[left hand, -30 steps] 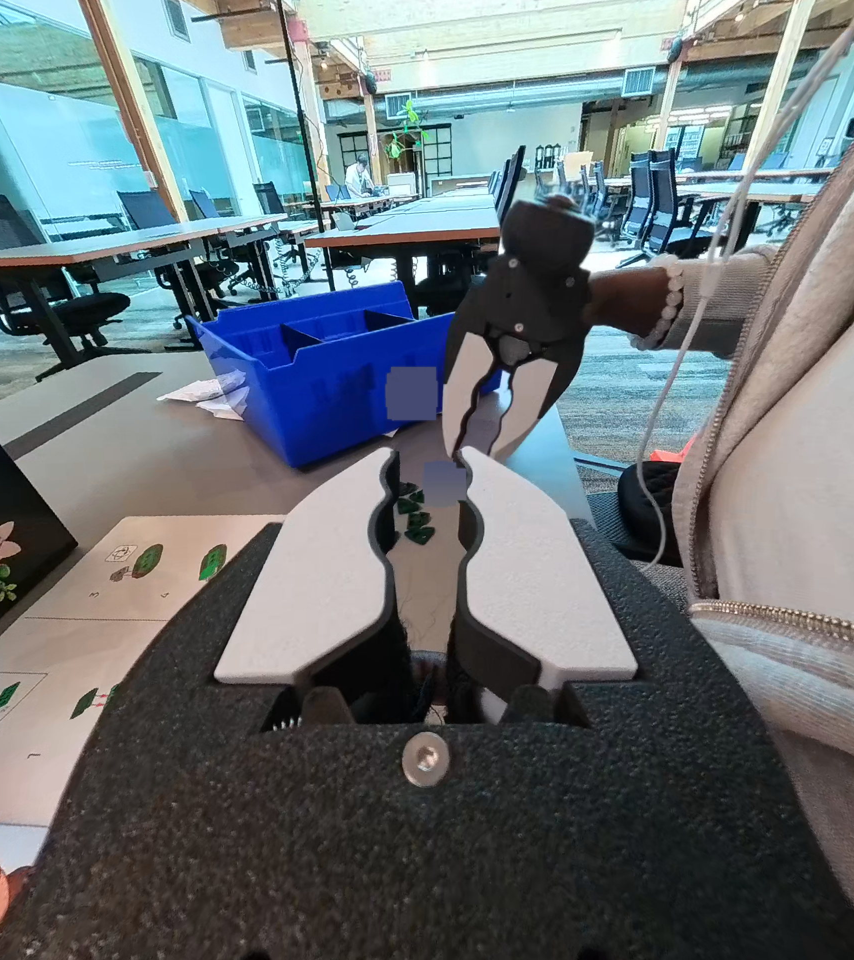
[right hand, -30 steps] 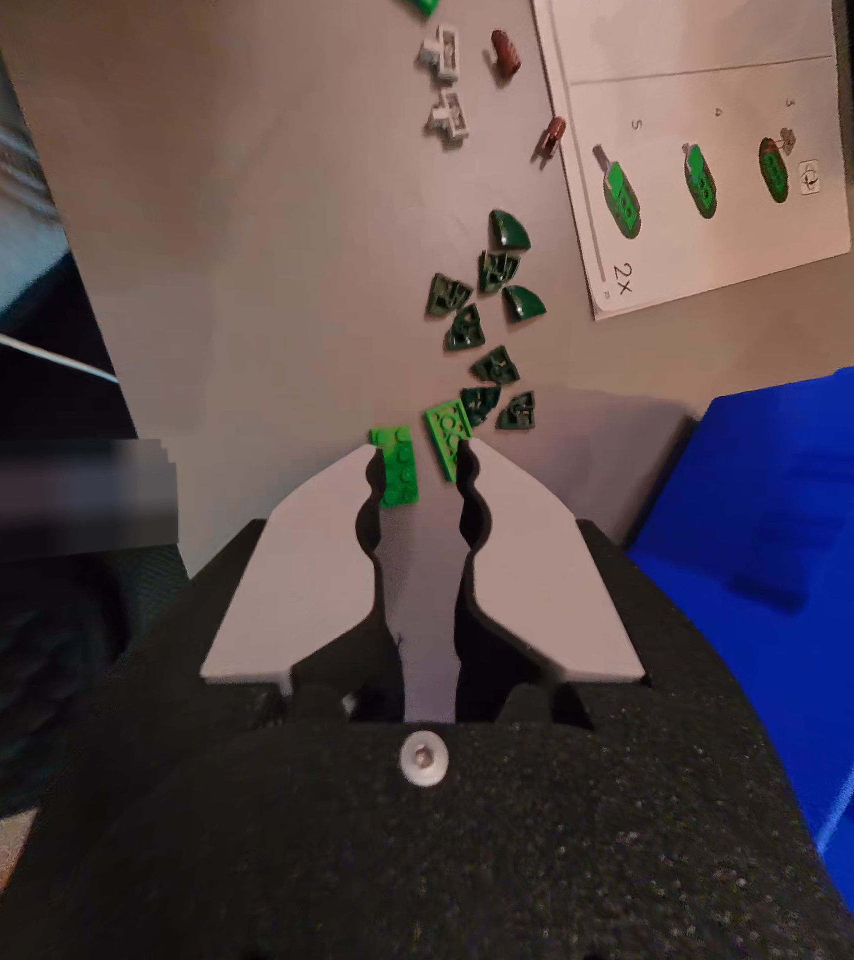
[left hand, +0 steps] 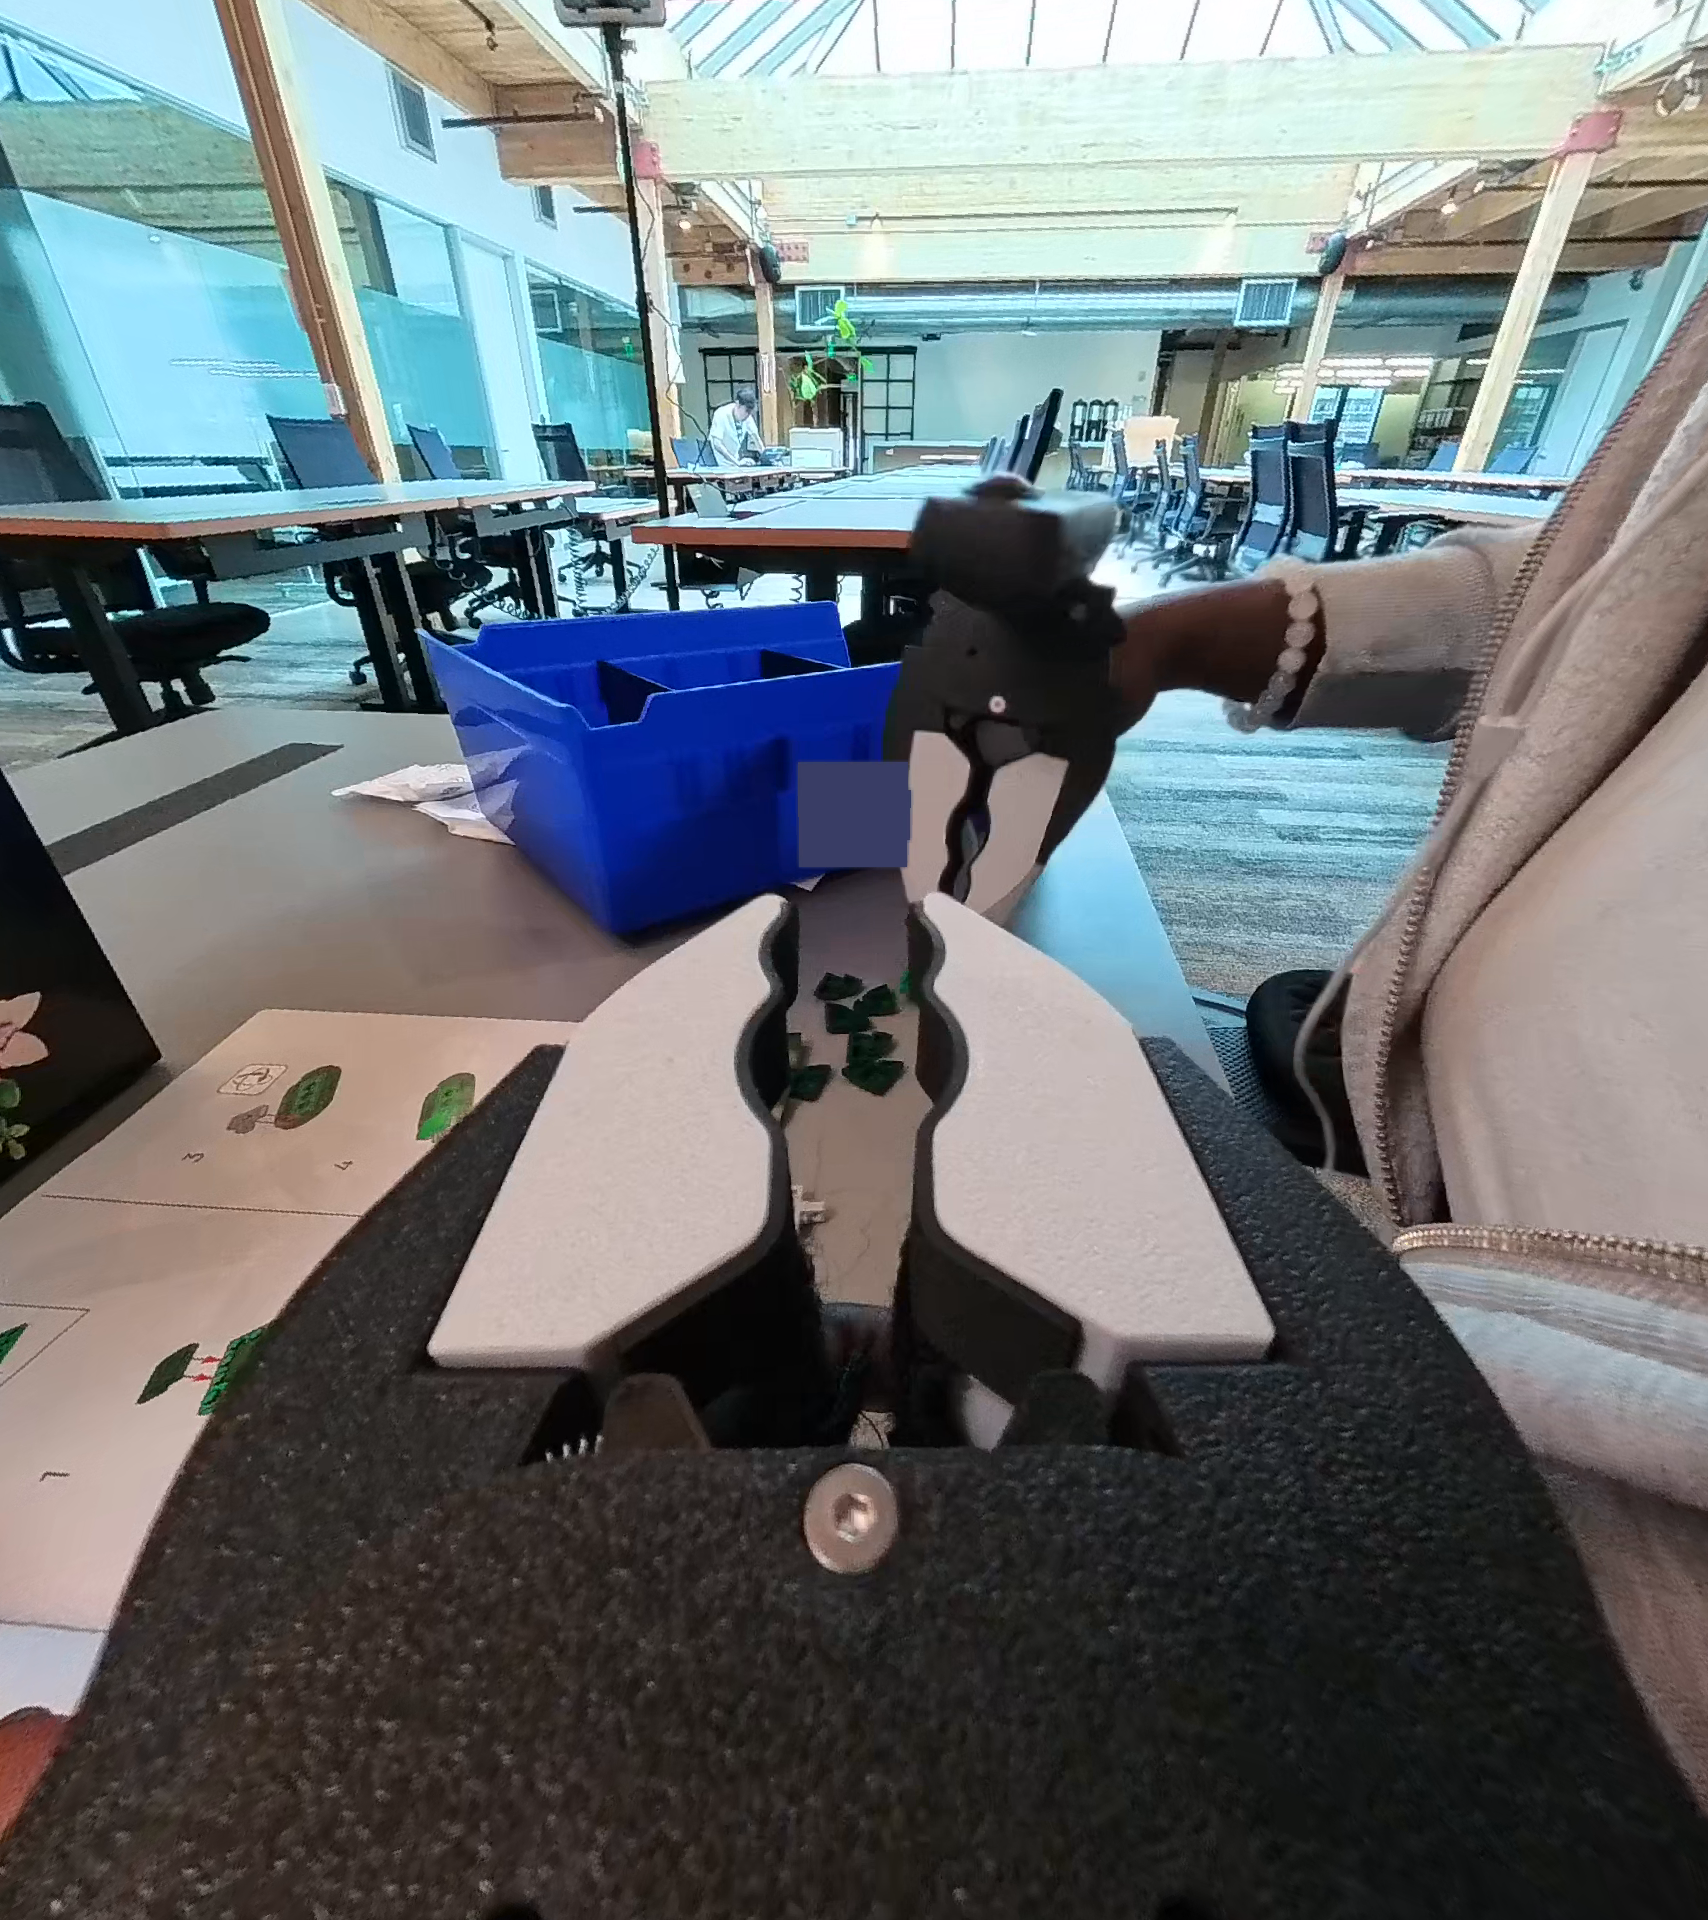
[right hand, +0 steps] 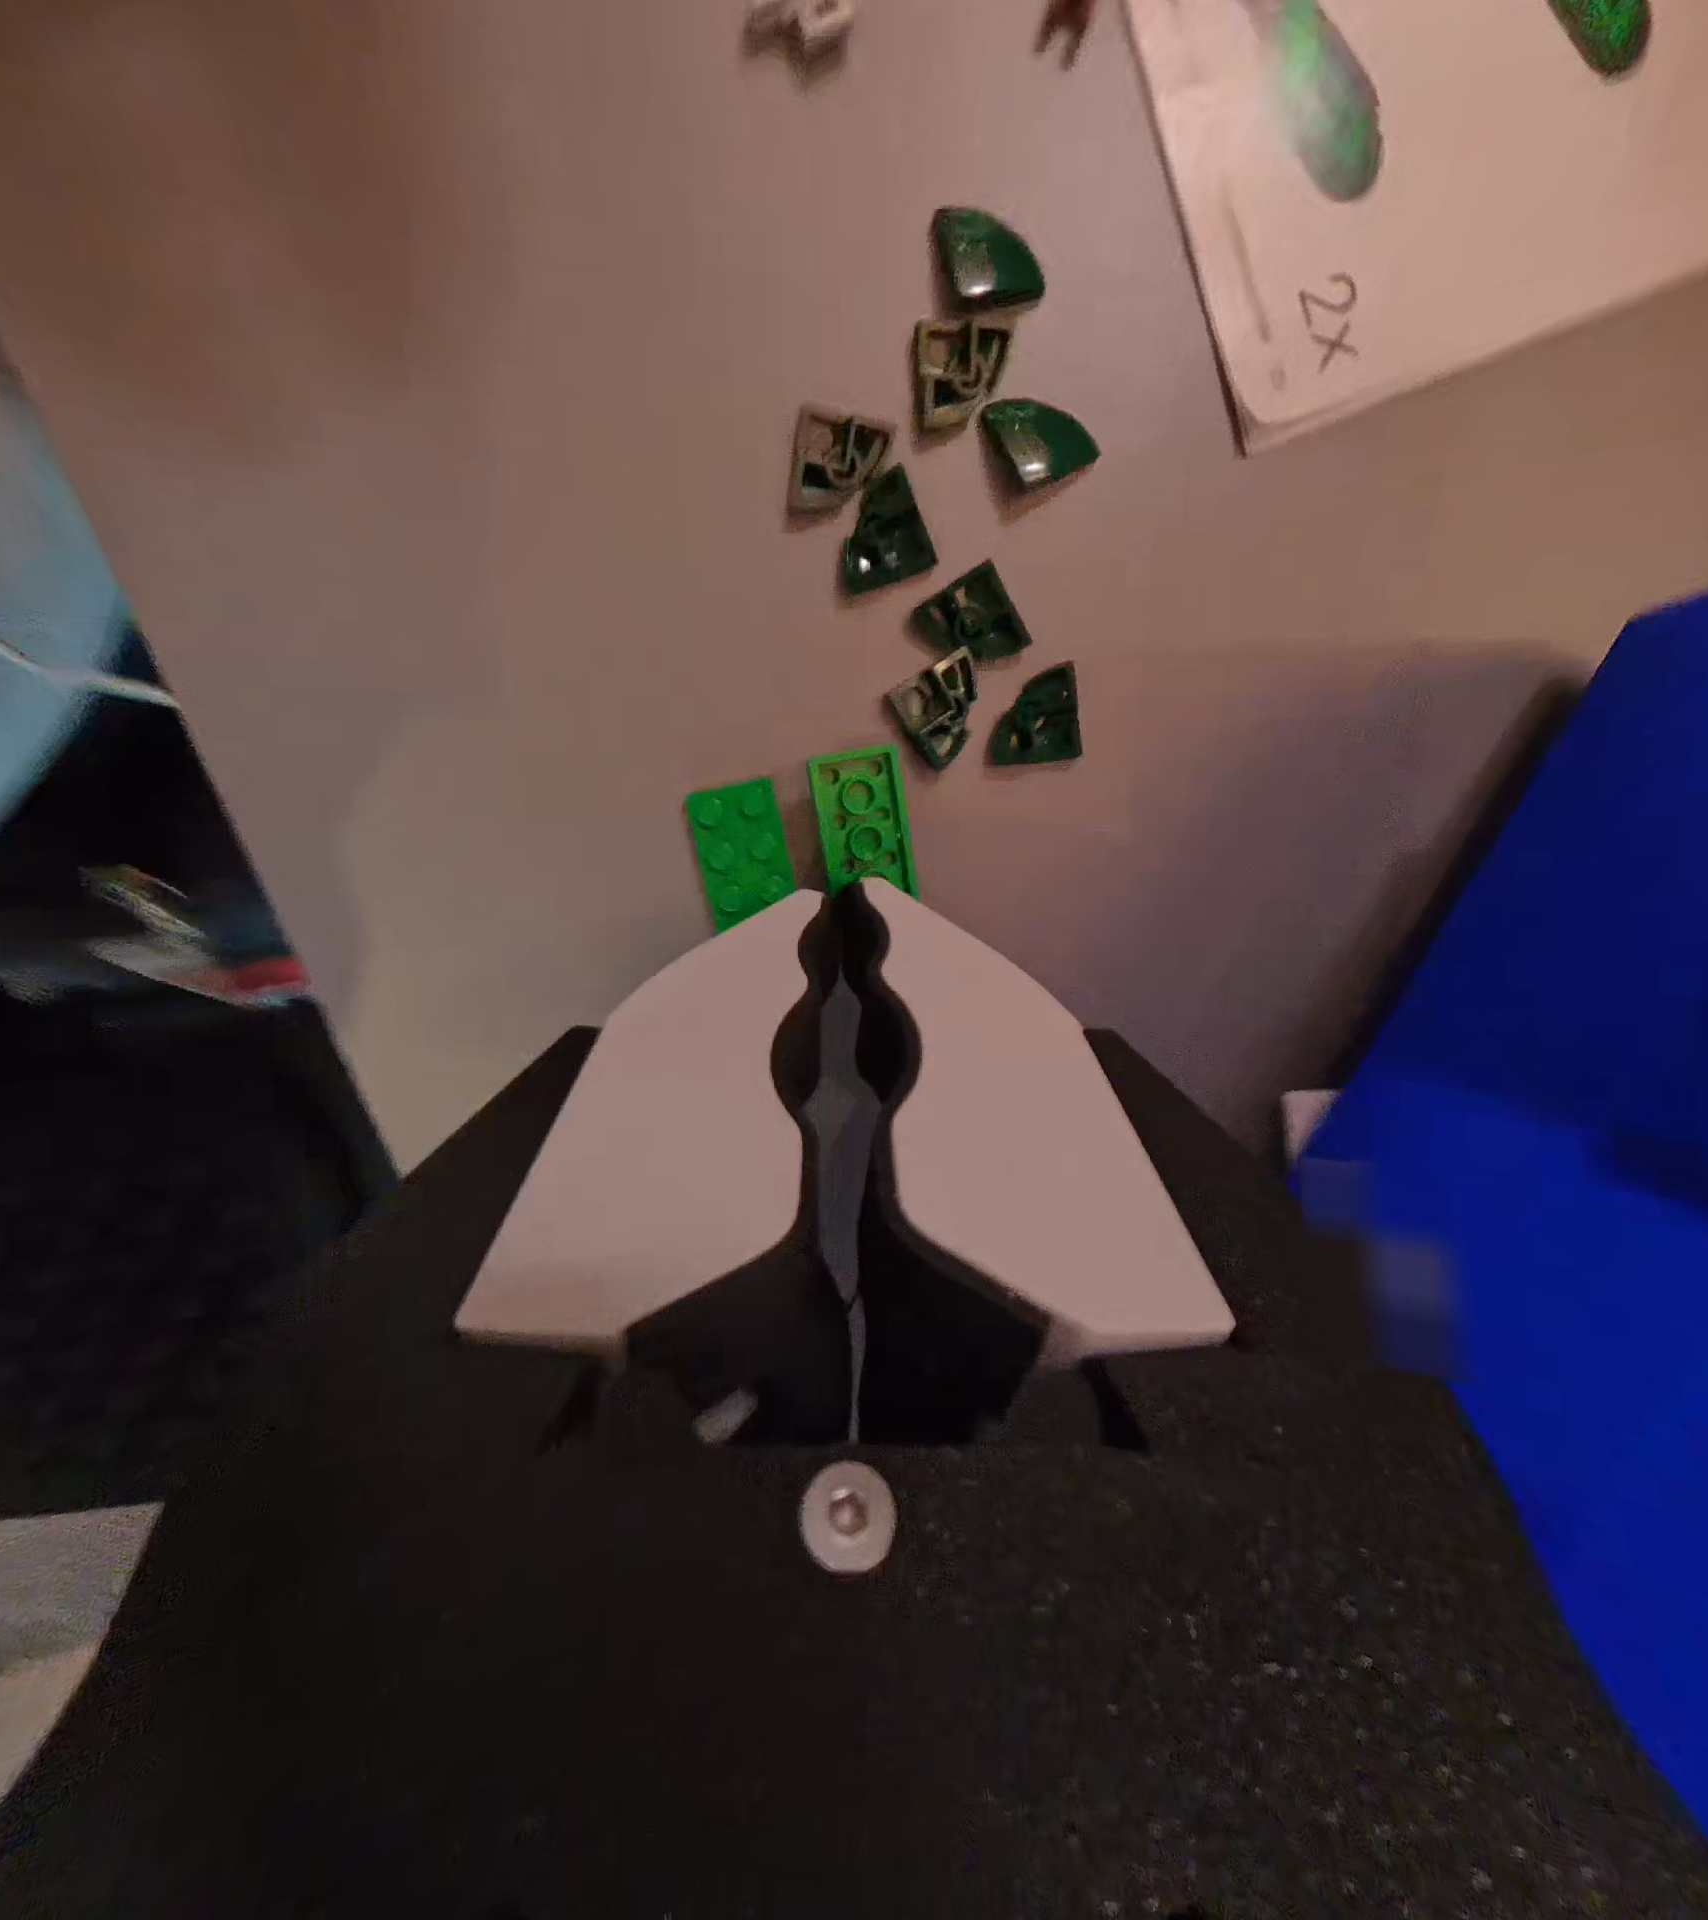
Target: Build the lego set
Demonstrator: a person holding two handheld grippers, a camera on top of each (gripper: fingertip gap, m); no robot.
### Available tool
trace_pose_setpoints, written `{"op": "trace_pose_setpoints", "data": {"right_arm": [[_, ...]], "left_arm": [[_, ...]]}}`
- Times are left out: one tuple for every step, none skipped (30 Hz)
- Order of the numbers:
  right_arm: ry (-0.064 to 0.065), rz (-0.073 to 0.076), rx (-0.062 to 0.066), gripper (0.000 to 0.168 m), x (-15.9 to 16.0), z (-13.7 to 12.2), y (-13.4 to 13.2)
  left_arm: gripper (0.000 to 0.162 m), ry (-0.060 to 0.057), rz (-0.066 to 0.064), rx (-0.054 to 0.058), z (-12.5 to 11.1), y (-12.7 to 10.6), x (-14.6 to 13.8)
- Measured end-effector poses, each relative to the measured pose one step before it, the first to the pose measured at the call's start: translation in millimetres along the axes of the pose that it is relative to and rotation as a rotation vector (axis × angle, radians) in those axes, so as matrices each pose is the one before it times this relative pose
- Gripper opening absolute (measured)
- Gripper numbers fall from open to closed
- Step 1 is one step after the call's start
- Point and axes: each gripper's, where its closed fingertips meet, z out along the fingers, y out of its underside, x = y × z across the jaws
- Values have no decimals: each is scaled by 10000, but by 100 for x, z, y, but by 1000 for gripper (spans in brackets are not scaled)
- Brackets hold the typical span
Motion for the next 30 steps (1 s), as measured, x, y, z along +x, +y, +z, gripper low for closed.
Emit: {"op": "trace_pose_setpoints", "data": {"right_arm": [[-388,793,411,1,-342,-422,-326],[-342,786,382,1,-312,-431,-320],[-331,851,203,1,-290,-397,-101],[-214,939,173,1,-117,-361,-59],[-333,1004,152,1,-252,-282,-1],[-584,1033,13,1,-564,-133,171],[-606,884,-152,0,-630,39,410],[-403,575,-220,0,-401,176,536],[-453,354,-224,0,-502,283,566],[-475,258,-179,0,-509,365,466],[-458,247,-99,1,-448,345,311],[-333,297,-60,1,-200,344,161],[-31,291,90,1,303,216,-79],[178,339,127,1,649,82,-132],[275,23,109,2,566,-68,-105],[230,106,120,3,336,-147,-139],[9,154,285,4,-18,-253,-383],[52,113,376,4,23,-390,-464],[230,-43,328,4,186,-422,-381],[555,-187,269,4,537,-412,-284],[659,-445,237,4,469,-369,-275],[445,-856,303,5,-103,-270,-371],[126,-1172,365,7,-784,-178,-472],[84,-1284,207,13,-908,-48,-247],[455,-1333,-136,23,-336,87,242],[714,-1315,-357,29,61,217,685],[460,-1226,-222,30,-285,360,600],[411,-946,-81,28,-250,412,408],[245,-683,-50,24,-226,407,333],[135,-420,-75,24,-94,316,257]], "left_arm": [[19,31,20,-6,11,18,83],[19,38,21,10,29,-12,83],[19,40,9,10,29,-22,66],[19,29,-8,8,20,-10,56],[19,29,-13,19,13,-24,47],[19,36,-15,24,10,-31,65],[19,39,-16,26,-9,-45,63],[19,32,-17,14,4,-29,75],[19,35,-14,-1,42,2,53],[19,32,-14,-11,20,26,64],[19,27,-10,-22,22,39,75],[19,38,-1,-27,41,48,118],[19,61,10,-28,46,58,117],[19,124,33,-33,107,77,213],[20,169,66,-57,208,101,293],[20,183,112,-87,199,147,373],[20,189,157,-110,243,192,401],[20,174,174,-111,208,205,383],[21,144,163,-104,194,179,330],[21,114,133,-83,177,149,259],[21,80,93,-59,148,110,171],[21,59,59,-41,126,79,130],[21,44,37,-23,109,40,79],[21,22,27,-13,101,58,49],[21,13,27,-27,162,117,-8],[21,0,26,-62,192,147,-1],[21,-4,33,-112,322,241,-19],[21,3,23,-156,435,310,22],[22,38,-13,-206,552,363,99],[22,116,-2,-247,558,379,260]]}}
